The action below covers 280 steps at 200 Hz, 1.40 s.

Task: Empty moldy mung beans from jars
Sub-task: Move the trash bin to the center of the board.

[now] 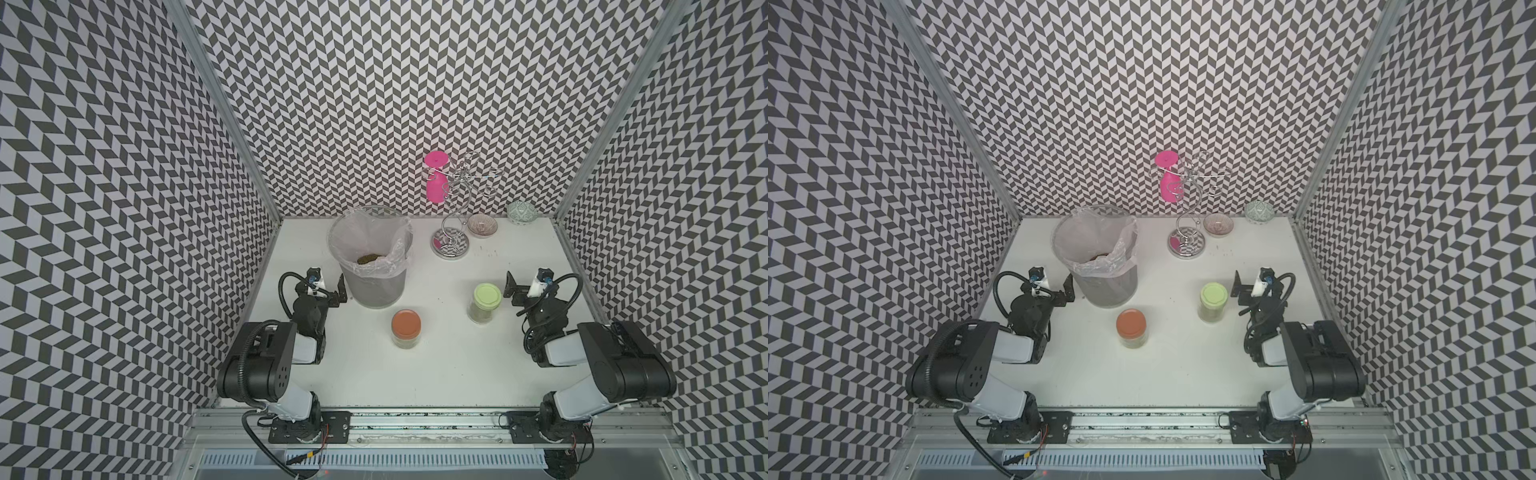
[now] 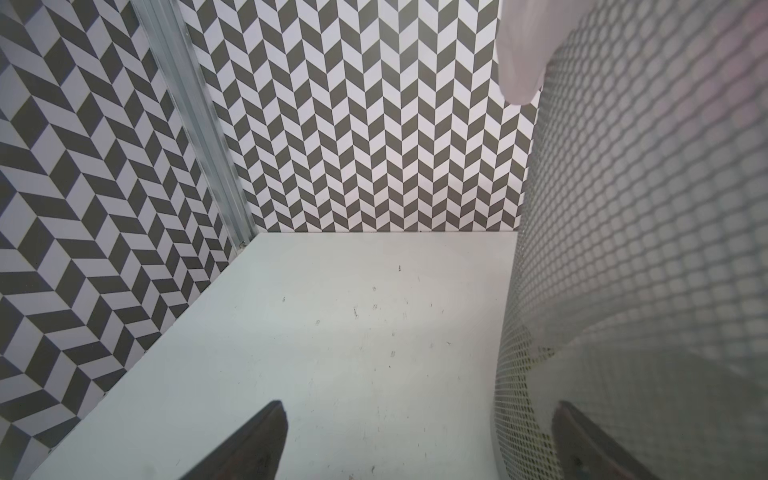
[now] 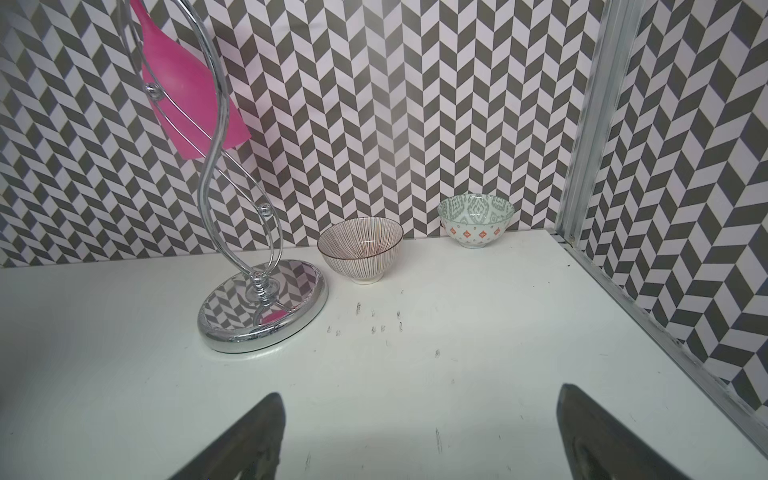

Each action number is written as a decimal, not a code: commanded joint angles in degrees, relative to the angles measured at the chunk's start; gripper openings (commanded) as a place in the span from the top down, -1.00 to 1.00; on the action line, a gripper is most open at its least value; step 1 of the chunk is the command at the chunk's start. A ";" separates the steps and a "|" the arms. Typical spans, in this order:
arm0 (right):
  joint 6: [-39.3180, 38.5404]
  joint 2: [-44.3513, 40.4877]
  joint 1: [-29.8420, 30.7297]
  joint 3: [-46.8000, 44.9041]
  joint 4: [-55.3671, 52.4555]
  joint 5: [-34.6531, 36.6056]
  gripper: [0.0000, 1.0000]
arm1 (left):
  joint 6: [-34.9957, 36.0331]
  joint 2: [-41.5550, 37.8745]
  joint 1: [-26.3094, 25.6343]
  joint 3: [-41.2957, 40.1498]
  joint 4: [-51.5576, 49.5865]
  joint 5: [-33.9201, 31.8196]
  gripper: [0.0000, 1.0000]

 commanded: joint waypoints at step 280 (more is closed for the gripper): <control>-1.48 -14.50 13.94 37.51 -68.33 -0.63 -0.90 | -30.00 -23.26 0.27 34.21 -75.52 -11.59 -0.99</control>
